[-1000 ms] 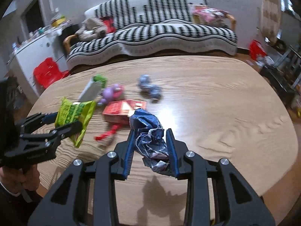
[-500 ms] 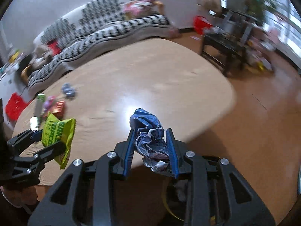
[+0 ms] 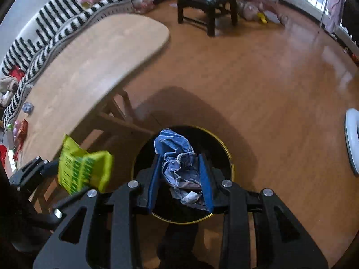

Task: Collect trash
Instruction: 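Carry popcorn bag and foil wrapper over the bin and open both tools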

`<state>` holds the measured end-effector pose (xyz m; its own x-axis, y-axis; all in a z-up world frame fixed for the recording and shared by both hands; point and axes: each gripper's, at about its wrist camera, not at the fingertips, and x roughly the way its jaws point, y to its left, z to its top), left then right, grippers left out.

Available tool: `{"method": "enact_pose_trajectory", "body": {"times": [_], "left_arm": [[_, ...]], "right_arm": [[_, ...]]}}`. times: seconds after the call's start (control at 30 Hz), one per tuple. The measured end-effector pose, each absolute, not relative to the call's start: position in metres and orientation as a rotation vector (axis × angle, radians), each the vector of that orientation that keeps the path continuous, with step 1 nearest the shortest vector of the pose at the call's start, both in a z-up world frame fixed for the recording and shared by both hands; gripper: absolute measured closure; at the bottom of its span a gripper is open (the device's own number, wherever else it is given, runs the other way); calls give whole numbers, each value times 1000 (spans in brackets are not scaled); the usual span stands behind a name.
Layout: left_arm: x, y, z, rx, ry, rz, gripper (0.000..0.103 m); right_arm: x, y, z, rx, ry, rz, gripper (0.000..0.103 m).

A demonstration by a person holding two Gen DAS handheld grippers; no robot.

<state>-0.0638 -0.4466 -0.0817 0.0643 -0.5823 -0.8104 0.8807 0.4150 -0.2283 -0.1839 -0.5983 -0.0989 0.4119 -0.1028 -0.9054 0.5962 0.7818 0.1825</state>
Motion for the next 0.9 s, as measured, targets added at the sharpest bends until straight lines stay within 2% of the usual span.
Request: {"method": "enact_pose_trajectory", "body": {"times": [0.67, 0.73, 0.9], "left_arm": [[-62, -470, -100, 399, 1041, -1158, 37], [-61, -469, -99, 410, 1026, -1151, 36], [-56, -471, -97, 411, 1015, -1140, 24]], "right_arm": [[-180, -599, -94, 537, 1043, -459, 69], [-179, -599, -93, 538, 1041, -465, 68], [-180, -600, -91, 541, 1036, -475, 63]]}}
